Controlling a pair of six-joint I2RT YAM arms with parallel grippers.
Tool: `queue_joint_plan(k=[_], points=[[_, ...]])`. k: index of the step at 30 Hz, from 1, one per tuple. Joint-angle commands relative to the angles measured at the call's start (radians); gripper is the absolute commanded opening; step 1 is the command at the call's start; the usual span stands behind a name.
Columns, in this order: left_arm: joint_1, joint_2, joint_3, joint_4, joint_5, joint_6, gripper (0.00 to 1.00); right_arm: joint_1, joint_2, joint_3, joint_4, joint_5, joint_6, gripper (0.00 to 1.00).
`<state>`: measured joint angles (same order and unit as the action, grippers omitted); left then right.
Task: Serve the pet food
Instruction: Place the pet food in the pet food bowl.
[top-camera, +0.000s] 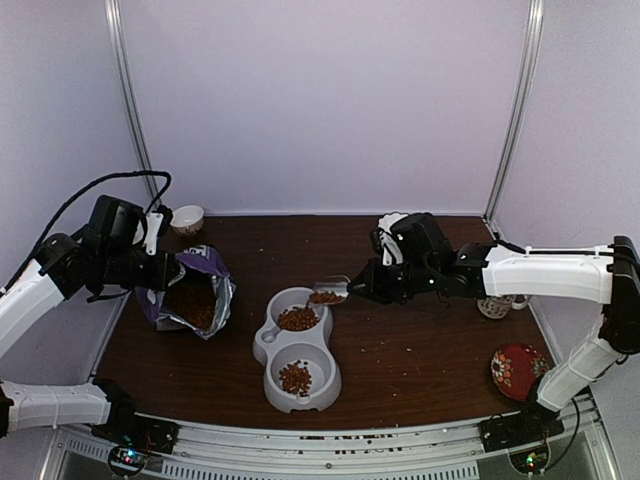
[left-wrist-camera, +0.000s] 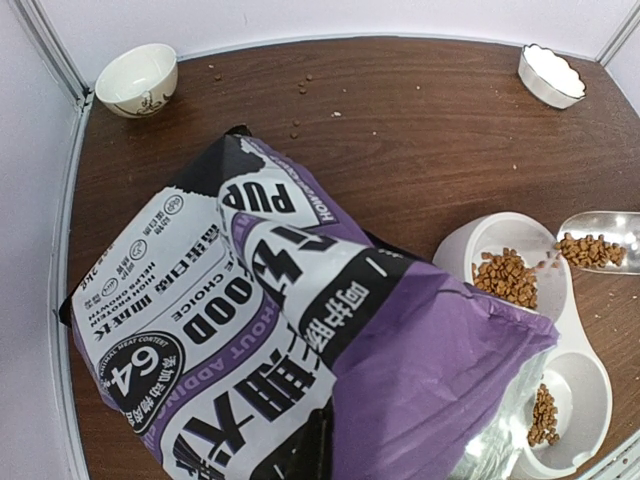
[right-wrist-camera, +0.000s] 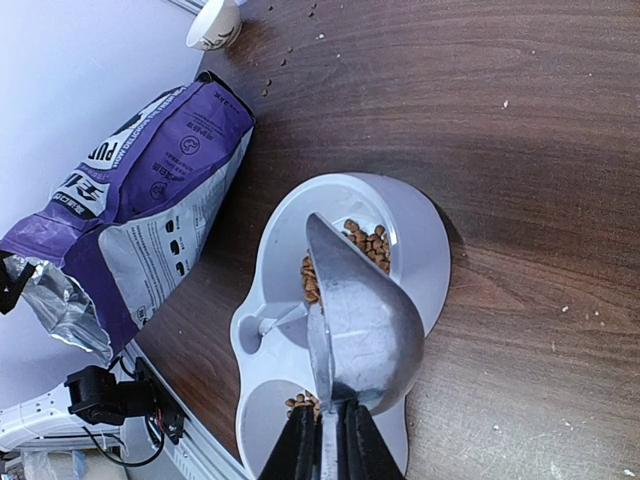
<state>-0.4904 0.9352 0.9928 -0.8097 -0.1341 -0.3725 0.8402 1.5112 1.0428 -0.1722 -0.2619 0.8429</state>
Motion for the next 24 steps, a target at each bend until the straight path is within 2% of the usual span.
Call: queue_joint_plan(k=[1, 24], points=[[0.028, -0.013, 0.003, 0.068, -0.058, 0.012, 0.00, -0.006, 0.003, 0.043, -0.023, 0.037, -0.027, 0.00], [0.033, -0.018, 0.004, 0.068, -0.054, 0.012, 0.00, 0.000, 0.018, 0.139, -0.157, 0.104, -0.093, 0.00]])
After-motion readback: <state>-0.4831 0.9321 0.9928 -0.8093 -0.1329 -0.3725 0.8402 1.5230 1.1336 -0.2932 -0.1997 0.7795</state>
